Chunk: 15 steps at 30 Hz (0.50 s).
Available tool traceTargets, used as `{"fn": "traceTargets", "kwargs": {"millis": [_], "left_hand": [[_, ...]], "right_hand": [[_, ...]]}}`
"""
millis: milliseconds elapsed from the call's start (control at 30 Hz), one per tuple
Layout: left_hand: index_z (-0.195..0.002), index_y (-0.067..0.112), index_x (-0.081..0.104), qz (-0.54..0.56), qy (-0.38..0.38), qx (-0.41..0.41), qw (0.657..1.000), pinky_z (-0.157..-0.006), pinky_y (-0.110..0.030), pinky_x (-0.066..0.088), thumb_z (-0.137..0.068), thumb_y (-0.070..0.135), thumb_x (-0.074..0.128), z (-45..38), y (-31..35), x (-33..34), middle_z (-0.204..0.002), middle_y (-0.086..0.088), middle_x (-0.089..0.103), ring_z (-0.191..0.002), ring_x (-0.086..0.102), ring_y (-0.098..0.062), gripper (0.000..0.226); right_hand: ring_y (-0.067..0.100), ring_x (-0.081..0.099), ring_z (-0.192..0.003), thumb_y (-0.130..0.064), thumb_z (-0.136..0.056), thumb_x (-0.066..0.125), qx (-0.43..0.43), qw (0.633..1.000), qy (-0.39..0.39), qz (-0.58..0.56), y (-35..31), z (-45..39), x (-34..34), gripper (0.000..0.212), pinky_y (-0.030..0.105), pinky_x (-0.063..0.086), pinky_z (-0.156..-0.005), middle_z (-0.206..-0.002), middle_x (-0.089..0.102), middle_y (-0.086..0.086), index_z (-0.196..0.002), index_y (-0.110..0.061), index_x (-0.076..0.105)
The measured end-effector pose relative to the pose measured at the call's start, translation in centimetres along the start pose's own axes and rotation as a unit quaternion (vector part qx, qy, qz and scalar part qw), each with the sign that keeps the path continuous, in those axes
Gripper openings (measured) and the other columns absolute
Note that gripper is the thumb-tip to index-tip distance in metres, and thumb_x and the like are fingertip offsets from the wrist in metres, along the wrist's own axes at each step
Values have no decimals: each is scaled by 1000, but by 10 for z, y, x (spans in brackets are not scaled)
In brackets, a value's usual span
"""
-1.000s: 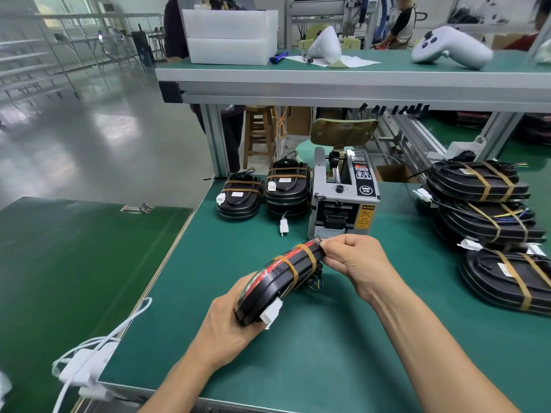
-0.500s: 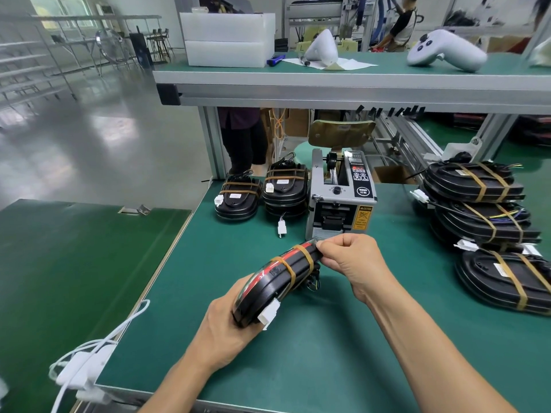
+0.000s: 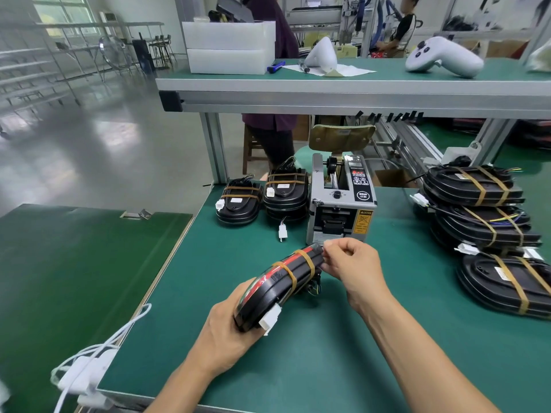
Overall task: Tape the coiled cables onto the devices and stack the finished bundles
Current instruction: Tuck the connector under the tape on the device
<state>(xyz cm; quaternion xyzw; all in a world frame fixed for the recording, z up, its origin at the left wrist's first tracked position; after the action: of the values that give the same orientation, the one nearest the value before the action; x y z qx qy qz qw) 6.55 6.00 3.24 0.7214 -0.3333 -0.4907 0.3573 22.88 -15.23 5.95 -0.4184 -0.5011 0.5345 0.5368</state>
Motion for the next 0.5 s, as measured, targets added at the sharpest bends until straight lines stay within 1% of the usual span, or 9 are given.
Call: {"fn": "traceTargets", "kwargs": {"millis": [67, 100, 167, 233, 267, 300, 367, 433, 500], "left_hand": [[-138, 62, 53, -4, -5, 0, 1000, -85, -9, 50, -85, 71, 76, 0, -1, 1, -118, 19, 76, -105, 72, -10, 59], [-138, 62, 53, -5, -8, -1, 1000, -85, -9, 50, -85, 65, 78, -1, -1, 2, -118, 19, 76, -104, 72, -10, 59], [-138, 60, 54, -7, -12, -2, 1000, -86, -10, 50, -85, 60, 79, -1, -2, 2, -118, 18, 76, -104, 72, -11, 59], [-139, 60, 54, -5, -9, 0, 1000, -87, -10, 50, -86, 62, 78, -1, -2, 2, -120, 18, 75, -106, 72, -11, 58], [-139, 62, 53, -2, -4, 2, 1000, -87, -9, 49, -86, 63, 78, -1, -1, 1, -121, 19, 75, -107, 72, -9, 58], [-139, 63, 53, 1, 0, 5, 1000, -87, -8, 49, -86, 65, 77, -1, 0, 1, -121, 20, 75, -108, 72, -8, 58], [-139, 63, 52, 4, 4, 6, 1000, -87, -8, 49, -85, 75, 74, 0, 1, 0, -121, 20, 75, -108, 72, -8, 59], [-138, 63, 53, 3, 4, 3, 1000, -87, -9, 49, -83, 82, 70, 0, 1, 0, -120, 19, 75, -107, 72, -9, 61], [-138, 64, 53, 0, 1, 1, 1000, -86, -9, 50, -85, 78, 72, -1, 0, 0, -120, 20, 75, -107, 72, -9, 59]], "right_hand": [[9, 69, -70, -18, -96, 74, -6, 1000, -6, 3, 0, 1, 1, 13, 26, 62, -72, -78, 71, 5, -86, -9, 75], [11, 68, -74, -22, -93, 79, -14, 1000, -20, 18, 0, 1, 3, 12, 31, 63, -76, -80, 71, 6, -89, -11, 76], [12, 68, -79, -27, -84, 87, -30, 997, -47, 47, 0, 4, 7, 21, 36, 62, -85, -86, 72, 5, -97, -14, 77], [6, 68, -82, -32, -76, 93, -44, 995, -77, 55, -1, 7, 13, 38, 29, 60, -85, -93, 71, 2, -107, -18, 76], [5, 69, -84, -38, -73, 94, -47, 993, -94, 53, -1, 8, 16, 47, 25, 59, -86, -97, 71, 1, -112, -20, 75], [6, 70, -90, -48, -71, 91, -45, 992, -106, 52, 0, 8, 17, 54, 26, 58, -88, -102, 73, 0, -115, -22, 74], [13, 72, -107, -68, -72, 77, -36, 990, -120, 57, 3, 8, 18, 62, 33, 56, -94, -110, 77, -2, -115, -23, 76], [15, 70, -114, -76, -78, 66, -38, 987, -140, 74, 5, 10, 19, 63, 34, 53, -97, -112, 78, -4, -112, -24, 77], [11, 69, -115, -78, -83, 63, -47, 980, -168, 92, 8, 14, 23, 61, 30, 50, -101, -115, 78, -7, -114, -28, 77]]}}
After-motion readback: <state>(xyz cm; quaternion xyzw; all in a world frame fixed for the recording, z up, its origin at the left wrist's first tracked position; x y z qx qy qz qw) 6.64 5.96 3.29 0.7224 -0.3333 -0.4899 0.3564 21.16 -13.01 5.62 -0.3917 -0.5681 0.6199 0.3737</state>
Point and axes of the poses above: each hand's wrist, its own z-axis away from the middle knuckle, its own x-axis out of the palm, y = z × x, the point moved 8 cm from there along -z, towards the middle knuckle
